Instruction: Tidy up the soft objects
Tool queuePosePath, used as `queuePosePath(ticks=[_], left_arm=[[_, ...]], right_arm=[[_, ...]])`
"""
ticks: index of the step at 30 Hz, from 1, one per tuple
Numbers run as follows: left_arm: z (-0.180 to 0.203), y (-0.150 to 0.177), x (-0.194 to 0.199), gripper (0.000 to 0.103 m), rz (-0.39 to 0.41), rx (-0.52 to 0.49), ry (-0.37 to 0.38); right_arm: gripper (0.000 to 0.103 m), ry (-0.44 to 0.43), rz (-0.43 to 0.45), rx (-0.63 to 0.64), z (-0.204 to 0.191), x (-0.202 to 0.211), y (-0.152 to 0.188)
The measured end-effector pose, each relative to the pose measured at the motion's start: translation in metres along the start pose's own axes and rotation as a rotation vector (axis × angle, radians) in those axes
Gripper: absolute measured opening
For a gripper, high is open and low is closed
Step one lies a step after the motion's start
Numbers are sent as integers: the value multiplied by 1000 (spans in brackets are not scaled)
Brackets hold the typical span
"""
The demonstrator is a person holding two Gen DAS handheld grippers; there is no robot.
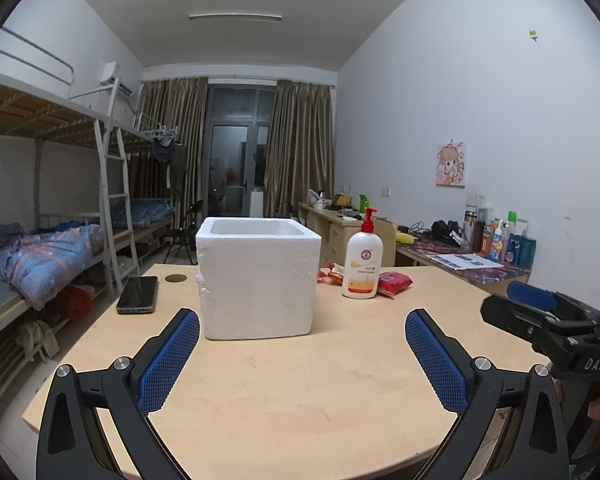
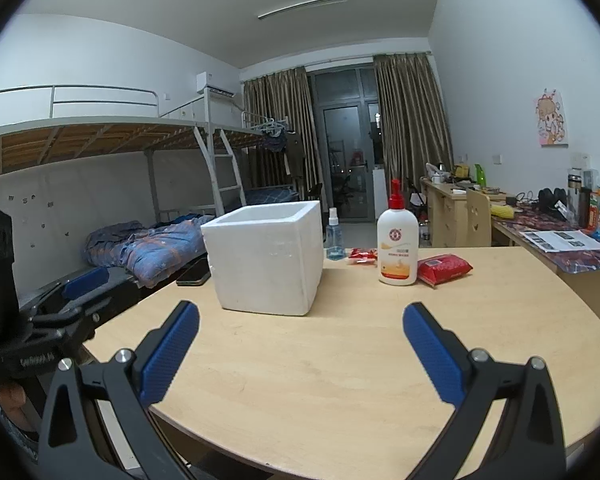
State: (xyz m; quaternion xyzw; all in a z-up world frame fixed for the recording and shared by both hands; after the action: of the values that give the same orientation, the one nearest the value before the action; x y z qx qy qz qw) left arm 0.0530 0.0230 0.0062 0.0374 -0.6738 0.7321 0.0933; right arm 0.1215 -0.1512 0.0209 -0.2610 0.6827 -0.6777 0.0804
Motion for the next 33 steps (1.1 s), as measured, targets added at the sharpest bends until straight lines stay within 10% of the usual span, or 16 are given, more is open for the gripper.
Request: queuePosePath(ticks=[33], left_arm=[[5, 1, 16, 103, 7, 8, -7]], right_arm=[[103, 19, -14, 19, -18, 15, 9]])
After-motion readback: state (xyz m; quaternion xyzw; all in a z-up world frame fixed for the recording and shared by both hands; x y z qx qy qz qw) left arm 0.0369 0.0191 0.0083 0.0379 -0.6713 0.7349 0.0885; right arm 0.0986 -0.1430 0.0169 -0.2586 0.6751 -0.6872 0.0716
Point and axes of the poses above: each gripper's, at about its wrist camera, not at the fingertips, and x roughly against the way its jaws point, z to its right, y to its underside, the point moved 6 cm from there along -x, roughly the way its jaws point, and after that the axes turned 5 degrees about y, right-handed, at the moved point
